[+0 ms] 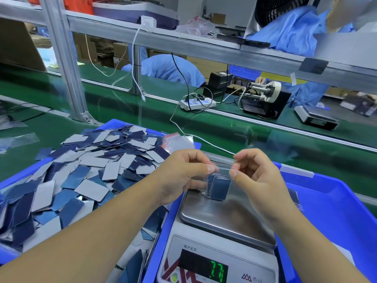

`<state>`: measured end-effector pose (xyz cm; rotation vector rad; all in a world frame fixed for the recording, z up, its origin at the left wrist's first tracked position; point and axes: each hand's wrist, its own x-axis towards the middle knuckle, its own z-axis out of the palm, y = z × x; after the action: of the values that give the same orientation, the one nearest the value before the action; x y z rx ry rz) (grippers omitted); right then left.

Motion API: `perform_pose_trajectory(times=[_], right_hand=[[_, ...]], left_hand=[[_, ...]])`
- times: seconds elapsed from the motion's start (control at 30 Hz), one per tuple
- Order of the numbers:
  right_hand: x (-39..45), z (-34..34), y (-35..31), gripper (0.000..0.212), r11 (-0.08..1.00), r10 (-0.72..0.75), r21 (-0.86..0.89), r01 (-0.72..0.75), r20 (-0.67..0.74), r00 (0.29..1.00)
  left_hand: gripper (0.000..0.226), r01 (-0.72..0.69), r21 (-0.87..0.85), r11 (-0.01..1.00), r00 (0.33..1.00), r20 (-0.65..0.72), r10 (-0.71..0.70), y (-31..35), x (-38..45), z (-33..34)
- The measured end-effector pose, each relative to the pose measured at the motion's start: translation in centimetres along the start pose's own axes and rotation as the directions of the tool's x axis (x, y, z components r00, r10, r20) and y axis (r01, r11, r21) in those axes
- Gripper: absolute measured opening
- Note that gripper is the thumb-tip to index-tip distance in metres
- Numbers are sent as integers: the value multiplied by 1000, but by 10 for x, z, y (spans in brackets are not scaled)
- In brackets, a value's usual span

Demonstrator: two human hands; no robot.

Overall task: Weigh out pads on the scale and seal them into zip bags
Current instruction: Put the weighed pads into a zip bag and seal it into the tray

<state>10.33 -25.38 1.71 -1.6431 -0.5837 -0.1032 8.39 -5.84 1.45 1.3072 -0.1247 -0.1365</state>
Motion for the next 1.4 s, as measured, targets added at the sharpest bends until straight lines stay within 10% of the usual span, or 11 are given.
perform_pose_trajectory(times=[1.4], right_hand=[[-4, 8, 1, 23, 1000, -8, -18, 10, 91, 996]], left_hand=[[14, -119, 148, 982, 991, 72, 110, -7, -4, 12]])
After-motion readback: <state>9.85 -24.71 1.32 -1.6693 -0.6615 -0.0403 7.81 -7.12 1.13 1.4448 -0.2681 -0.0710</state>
